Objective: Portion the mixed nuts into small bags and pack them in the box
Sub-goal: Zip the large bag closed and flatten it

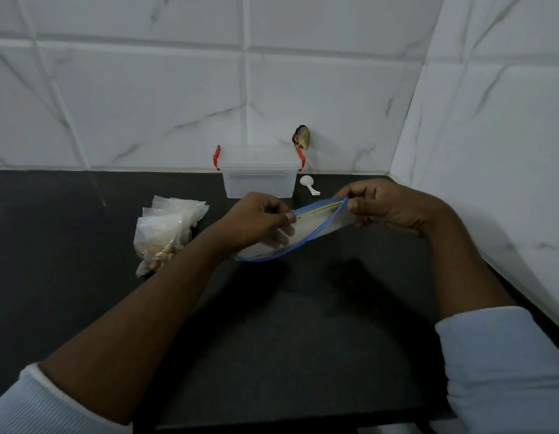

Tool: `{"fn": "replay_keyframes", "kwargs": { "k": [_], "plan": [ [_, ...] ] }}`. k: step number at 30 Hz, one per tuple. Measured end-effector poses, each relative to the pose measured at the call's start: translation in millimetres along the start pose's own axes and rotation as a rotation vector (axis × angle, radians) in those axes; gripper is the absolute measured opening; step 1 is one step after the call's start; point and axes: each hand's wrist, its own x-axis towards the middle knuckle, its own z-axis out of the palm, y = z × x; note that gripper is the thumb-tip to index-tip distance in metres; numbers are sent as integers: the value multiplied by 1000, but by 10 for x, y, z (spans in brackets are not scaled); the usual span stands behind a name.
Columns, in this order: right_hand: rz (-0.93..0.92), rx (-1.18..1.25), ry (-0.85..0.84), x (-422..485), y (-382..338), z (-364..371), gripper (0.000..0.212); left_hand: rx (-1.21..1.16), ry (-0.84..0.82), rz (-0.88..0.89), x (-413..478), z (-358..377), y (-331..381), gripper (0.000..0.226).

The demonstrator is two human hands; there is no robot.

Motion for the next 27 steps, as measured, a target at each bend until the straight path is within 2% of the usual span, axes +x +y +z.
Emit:
{"fn": "replay_keyframes", "kwargs": {
  "k": [2,5,10,15,20,27],
  "plan": [
    [-23,-19,46,1,-9,6,38,-17,-8,-19,5,-7,-19,17],
    [-68,-87,132,31,-36,54,16,123,-8,22,22,-27,-25,26],
    [-84,-74,233,71,-59,176,9,292,78,107,54,75,82,54],
    [-91,-67,283,80,-122,224,14,124,85,115,205,176,282,18],
    [-79,-129,321,112,-97,233,16,-63,104,99,266,191,130,17],
    [-69,-182,318,163,-93,266,19,-86,99,116,270,179,106,12]
  ]
}}
